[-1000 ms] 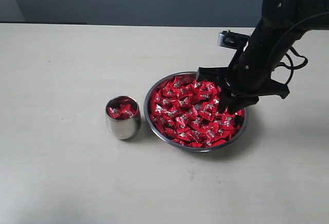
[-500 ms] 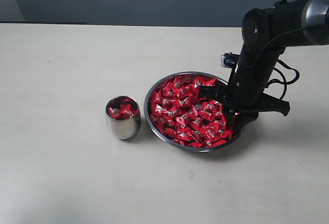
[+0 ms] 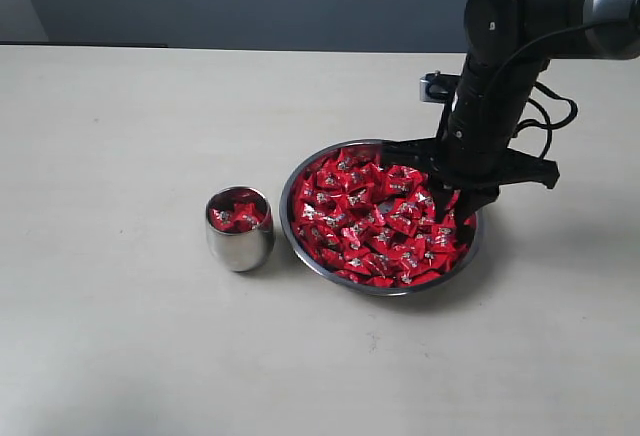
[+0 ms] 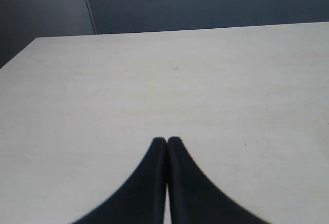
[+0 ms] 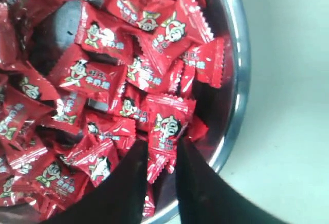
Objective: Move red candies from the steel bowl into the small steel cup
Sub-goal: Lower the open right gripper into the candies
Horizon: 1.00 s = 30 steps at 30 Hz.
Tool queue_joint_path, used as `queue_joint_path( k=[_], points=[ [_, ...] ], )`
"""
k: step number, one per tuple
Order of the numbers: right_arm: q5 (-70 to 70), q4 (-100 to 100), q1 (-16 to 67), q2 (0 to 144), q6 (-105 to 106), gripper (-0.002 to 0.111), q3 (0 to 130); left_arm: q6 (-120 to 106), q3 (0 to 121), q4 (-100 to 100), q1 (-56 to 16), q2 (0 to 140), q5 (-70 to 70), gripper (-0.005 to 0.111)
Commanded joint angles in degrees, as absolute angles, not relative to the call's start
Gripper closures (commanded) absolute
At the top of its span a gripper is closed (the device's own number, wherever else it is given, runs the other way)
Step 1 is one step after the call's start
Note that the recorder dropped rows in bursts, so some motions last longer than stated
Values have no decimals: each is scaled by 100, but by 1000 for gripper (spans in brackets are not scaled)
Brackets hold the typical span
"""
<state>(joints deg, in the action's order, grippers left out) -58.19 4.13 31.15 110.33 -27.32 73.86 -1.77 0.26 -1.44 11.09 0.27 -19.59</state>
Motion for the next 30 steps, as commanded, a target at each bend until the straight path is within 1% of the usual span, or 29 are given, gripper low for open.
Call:
queue_joint_path(
  k=[1, 8, 9, 11, 13, 15, 16, 30],
  points=[
    [-5877, 472, 3136, 11002, -2697, 88, 7414, -168, 0, -155, 1072, 0, -1914, 106],
    [-5886, 501, 3147, 11053, -2622, 88, 7414, -168, 0, -155, 1072, 0, -1914, 106],
    [-5886, 501, 3147, 11053, -2591, 86, 7414, -168, 0, -155, 1072, 0, -1914, 106],
    [-5886, 501, 3147, 11053, -2551, 77, 7414, -168, 0, -155, 1072, 0, -1914, 106],
    [-5875, 501, 3147, 11053, -2551, 67, 7414, -168, 0, -155, 1072, 0, -1914, 106],
    [-5819, 501, 3147, 11053, -2551, 60, 7414, -168, 0, -155, 1072, 0, -1914, 106],
    [-5819, 501, 3147, 11053, -2551, 59, 7414, -168, 0, -155, 1072, 0, -1914, 106],
    [-5617, 501, 3147, 11053, -2710, 60, 7414, -168, 0, -155, 1072, 0, -1914, 106]
  ],
)
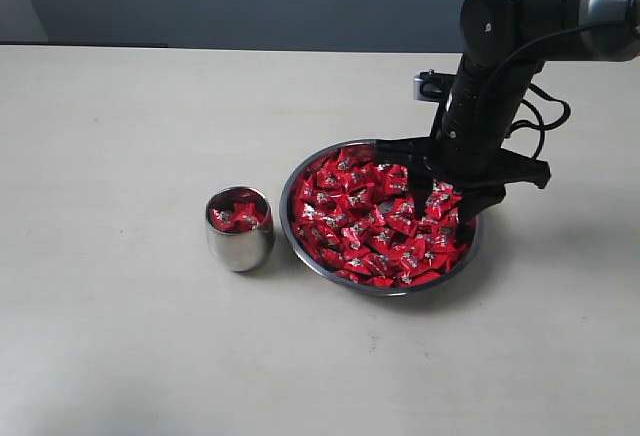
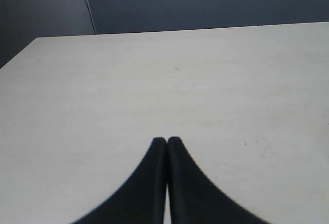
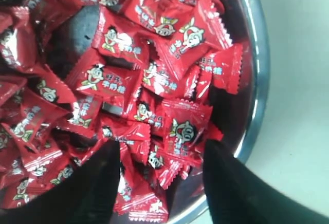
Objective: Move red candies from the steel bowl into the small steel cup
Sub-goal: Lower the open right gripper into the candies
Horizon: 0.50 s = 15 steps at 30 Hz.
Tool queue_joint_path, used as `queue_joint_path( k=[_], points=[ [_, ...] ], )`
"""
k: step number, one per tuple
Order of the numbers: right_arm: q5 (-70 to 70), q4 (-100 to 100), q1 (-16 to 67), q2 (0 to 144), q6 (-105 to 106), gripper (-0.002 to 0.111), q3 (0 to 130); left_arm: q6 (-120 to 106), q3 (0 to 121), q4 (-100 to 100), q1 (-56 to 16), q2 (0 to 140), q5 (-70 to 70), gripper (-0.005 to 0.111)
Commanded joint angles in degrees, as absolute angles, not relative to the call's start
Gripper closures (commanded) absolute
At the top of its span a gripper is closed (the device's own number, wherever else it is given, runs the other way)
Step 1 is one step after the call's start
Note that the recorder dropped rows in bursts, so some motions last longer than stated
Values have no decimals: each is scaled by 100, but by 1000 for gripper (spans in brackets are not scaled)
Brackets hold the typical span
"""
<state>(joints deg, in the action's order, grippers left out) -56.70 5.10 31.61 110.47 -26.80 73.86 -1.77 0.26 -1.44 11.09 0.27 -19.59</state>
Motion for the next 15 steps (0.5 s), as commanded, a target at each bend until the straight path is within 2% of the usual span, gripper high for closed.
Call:
queue_joint_path(
  k=[1, 15],
  points=[
    [-5617, 501, 3147, 11053, -2710, 60, 7414, -168, 0, -155, 1072, 0, -1914, 106],
    [-5480, 369, 3147, 11063, -2710, 60, 7414, -168, 0, -155, 1072, 0, -1914, 106]
  ],
)
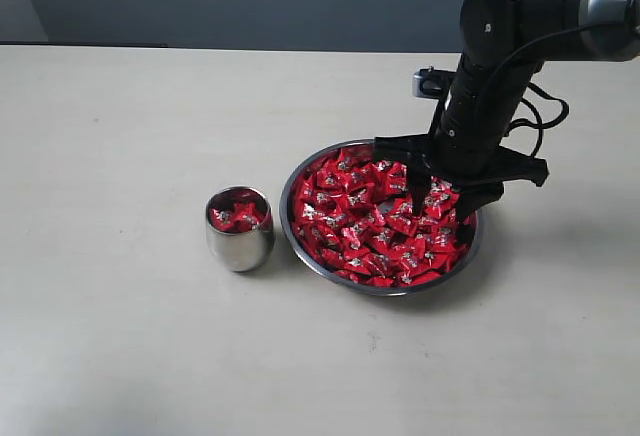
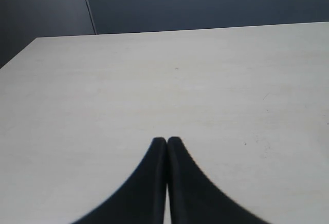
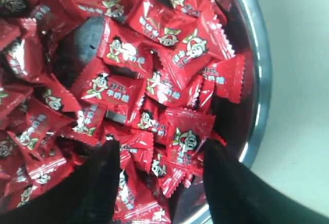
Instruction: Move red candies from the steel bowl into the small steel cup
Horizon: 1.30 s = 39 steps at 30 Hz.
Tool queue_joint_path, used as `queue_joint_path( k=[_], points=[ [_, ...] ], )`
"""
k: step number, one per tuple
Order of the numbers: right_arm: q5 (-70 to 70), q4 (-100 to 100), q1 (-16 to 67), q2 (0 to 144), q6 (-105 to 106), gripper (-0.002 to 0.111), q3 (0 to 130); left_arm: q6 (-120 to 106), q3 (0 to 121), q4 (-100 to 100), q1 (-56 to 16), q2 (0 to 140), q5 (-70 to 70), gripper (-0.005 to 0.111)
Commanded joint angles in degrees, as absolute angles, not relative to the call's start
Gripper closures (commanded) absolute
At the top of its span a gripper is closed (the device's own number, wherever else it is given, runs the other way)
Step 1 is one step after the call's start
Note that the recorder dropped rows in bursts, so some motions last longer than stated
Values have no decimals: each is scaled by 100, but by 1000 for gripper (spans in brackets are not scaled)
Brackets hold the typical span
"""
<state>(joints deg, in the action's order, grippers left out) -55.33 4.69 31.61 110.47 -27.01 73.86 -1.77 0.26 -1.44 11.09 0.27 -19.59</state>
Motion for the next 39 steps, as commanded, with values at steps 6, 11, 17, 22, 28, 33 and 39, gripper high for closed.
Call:
queue_joint_path(
  k=[6, 11, 17, 22, 28, 33, 39],
  points=[
    [-5480, 329, 3147, 11063, -2710, 60, 7414, -168, 0, -155, 1072, 0, -1914, 106],
    [-5467, 312, 3147, 11137, -2710, 60, 7403, -168, 0, -155, 1072, 0, -1914, 106],
    [-5433, 343, 3147, 11240, -2710, 60, 7403, -168, 0, -155, 1072, 0, -1914, 106],
    [-5480, 330, 3147, 11287, -2710, 60, 7403, -168, 0, -155, 1072, 0, -1914, 106],
    [-5490, 332, 3147, 11411, -2710, 60, 7403, -168, 0, -155, 1072, 0, -1914, 106],
    [-5510, 309, 3147, 11430, -2710, 60, 7403, -168, 0, -155, 1072, 0, -1914, 106],
    [-5508, 309, 3147, 11456, -2710, 60, 7403, -168, 0, -155, 1072, 0, -1914, 106]
  ],
)
